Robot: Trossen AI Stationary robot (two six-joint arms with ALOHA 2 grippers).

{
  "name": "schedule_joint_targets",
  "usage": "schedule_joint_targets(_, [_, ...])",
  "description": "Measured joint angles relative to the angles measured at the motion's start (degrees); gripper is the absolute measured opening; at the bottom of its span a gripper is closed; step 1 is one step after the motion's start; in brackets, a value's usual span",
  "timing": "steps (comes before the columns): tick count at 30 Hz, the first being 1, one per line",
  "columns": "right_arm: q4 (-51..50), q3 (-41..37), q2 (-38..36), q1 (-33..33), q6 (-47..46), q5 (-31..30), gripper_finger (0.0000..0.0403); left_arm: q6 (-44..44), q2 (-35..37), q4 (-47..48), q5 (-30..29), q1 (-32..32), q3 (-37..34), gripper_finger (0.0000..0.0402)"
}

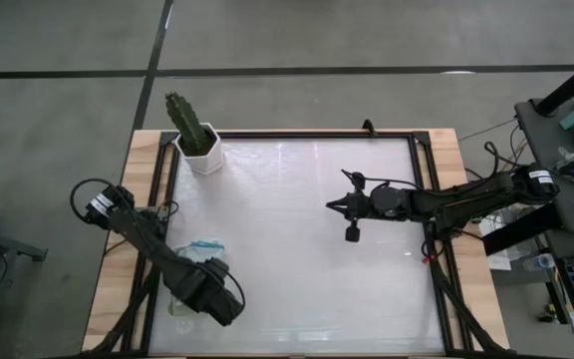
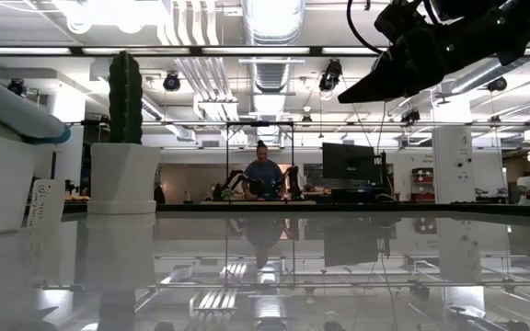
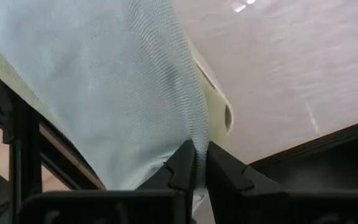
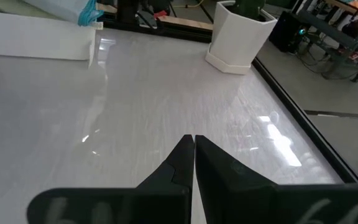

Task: Fold microfiber towels
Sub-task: Put the light blue microfiber towel into the white bin

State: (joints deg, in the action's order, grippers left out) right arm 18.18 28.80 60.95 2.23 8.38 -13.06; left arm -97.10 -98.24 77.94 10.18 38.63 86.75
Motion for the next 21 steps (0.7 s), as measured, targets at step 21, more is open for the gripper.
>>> schedule_joint_targets(21, [-0.81,0.00,0.00,0.01,-0.46,0.01,0.0009,-0.59,0.93,-5.95,-0.55,-0.43,-2.01,0.0155])
